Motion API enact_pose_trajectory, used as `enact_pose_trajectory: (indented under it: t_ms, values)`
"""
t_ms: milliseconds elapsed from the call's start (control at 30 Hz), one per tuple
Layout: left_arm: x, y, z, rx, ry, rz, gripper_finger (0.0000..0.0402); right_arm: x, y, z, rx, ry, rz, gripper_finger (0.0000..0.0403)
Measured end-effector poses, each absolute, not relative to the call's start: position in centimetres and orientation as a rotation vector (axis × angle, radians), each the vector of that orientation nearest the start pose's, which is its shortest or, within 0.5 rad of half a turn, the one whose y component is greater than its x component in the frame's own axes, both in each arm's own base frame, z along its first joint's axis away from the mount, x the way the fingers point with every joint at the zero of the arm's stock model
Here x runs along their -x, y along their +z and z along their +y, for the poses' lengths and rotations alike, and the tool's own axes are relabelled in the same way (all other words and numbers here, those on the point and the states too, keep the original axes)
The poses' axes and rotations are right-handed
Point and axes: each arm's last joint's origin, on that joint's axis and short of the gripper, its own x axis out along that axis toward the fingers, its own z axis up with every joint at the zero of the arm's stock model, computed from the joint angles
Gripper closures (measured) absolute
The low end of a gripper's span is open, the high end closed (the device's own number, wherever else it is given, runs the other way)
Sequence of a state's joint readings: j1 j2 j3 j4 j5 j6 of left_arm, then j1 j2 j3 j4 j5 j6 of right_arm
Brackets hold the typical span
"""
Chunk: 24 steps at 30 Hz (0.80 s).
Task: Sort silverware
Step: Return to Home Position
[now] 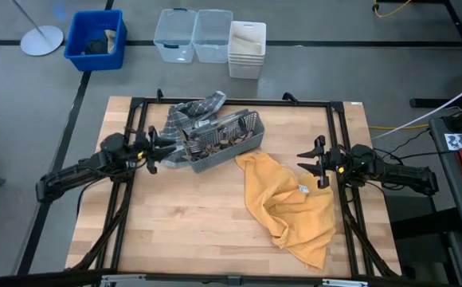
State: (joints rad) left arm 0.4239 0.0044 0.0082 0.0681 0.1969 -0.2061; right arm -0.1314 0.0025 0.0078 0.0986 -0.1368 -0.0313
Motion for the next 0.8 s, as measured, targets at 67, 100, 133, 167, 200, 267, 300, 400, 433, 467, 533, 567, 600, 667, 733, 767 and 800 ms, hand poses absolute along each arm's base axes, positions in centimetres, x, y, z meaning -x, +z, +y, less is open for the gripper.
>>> enact_pose_trajectory:
  t_ms: [67,100,133,167,200,267,300,400,433,467,533,567,600,667,733,767,800]
  values:
    - [-9.13,17.1,3.26,0.185,0.199,-0.075,0.0279,-9.62,17.56,-0.87,0.045,0.005,-0.104,0.0256]
    - [-9.17,17.09,3.15,0.186,0.186,-0.072,0.0279,-9.62,17.55,-0.87,0.045,0.005,-0.104,0.0256]
    - [-9.2,17.06,3.05,0.187,0.176,-0.068,0.0279,-9.63,17.55,-0.87,0.045,0.005,-0.103,0.0256]
    - [-9.23,17.04,2.97,0.188,0.168,-0.065,0.0279,-9.62,17.56,-0.87,0.045,0.005,-0.104,0.0256]
    - [-9.25,17.03,2.91,0.189,0.161,-0.064,0.0279,-9.62,17.56,-0.87,0.046,0.005,-0.104,0.0256]
    - [-9.27,17.03,2.84,0.189,0.154,-0.063,0.0279,-9.62,17.55,-0.87,0.045,0.005,-0.104,0.0256]
    - [-9.28,17.03,2.83,0.189,0.153,-0.063,0.0279,-9.62,17.56,-0.87,0.046,0.005,-0.104,0.0256]
    - [-9.29,17.01,2.83,0.19,0.153,-0.061,0.0279,-9.62,17.55,-0.87,0.045,0.005,-0.104,0.0256]
    - [-9.3,17.0,2.83,0.19,0.153,-0.06,0.0279,-9.62,17.56,-0.87,0.045,0.005,-0.104,0.0256]
    - [-9.3,17.0,2.83,0.19,0.153,-0.06,0.0279,-9.62,17.56,-0.87,0.045,0.005,-0.104,0.0256]
    - [-9.3,17.01,2.83,0.19,0.153,-0.06,0.0279,-9.62,17.56,-0.87,0.045,0.005,-0.104,0.0256]
    - [-9.3,17.01,2.83,0.19,0.153,-0.06,0.0279,-9.62,17.55,-0.87,0.045,0.005,-0.104,0.0256]
    - [-9.3,17.01,2.83,0.19,0.153,-0.06,0.0279,-9.62,17.55,-0.87,0.045,0.005,-0.104,0.0256]
    - [-9.3,17.01,2.83,0.19,0.153,-0.059,0.0279,-9.62,17.56,-0.87,0.046,0.005,-0.104,0.0256]
    - [-9.3,17.01,2.83,0.19,0.153,-0.059,0.0279,-9.62,17.56,-0.87,0.046,0.005,-0.104,0.0256]
    - [-9.3,17.01,2.83,0.19,0.154,-0.059,0.0279,-9.62,17.55,-0.87,0.045,0.005,-0.104,0.0256]
    - [-9.3,17.01,2.83,0.19,0.153,-0.059,0.0279,-9.62,17.55,-0.87,0.045,0.005,-0.104,0.0256]
